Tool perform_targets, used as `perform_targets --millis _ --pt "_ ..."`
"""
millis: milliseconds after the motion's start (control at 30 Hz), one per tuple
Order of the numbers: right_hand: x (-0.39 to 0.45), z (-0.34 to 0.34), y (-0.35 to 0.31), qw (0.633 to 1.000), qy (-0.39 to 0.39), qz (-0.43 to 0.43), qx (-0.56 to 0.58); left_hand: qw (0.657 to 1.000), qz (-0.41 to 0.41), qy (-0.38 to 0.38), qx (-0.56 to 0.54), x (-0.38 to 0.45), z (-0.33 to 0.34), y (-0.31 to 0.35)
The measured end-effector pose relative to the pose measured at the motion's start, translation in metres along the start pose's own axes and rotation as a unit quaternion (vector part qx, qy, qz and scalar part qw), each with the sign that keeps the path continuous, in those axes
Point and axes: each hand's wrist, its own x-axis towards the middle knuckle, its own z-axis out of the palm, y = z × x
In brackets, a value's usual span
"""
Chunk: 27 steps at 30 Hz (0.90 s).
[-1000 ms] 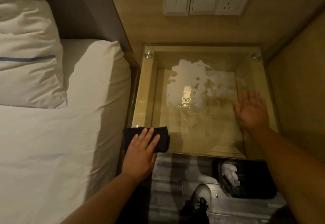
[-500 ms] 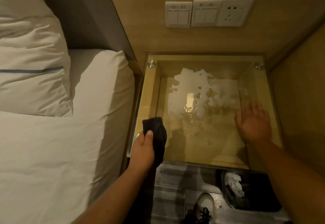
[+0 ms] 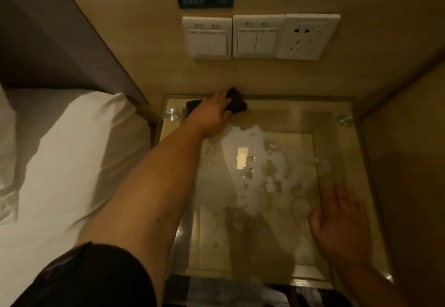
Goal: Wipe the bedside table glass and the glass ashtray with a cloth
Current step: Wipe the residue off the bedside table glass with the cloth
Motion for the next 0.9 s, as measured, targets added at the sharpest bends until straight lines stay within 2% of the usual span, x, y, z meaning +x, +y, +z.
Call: perform_targets --millis 100,300,533,900 --pt "-0.001 -0.001 -0.002 1.0 0.019 -0.004 0.01 0.996 0.043 0.015 0.076 0.009 0.017 -0.008" --pt "-0.001 -0.002 -0.001 1.0 0.004 -0.004 0.002 0.993 0.066 0.002 0.095 -0.017 0.021 -0.005" --pt "-0.002 -0.003 -0.003 1.0 0.0 -0.005 0.012 0.994 0.071 0.001 0.082 -0.108 0.046 0.0" --pt "-0.003 -0.005 -0.003 1.0 -0.003 -0.004 0.029 0.997 0.026 0.005 0.077 -0.241 0.094 0.016"
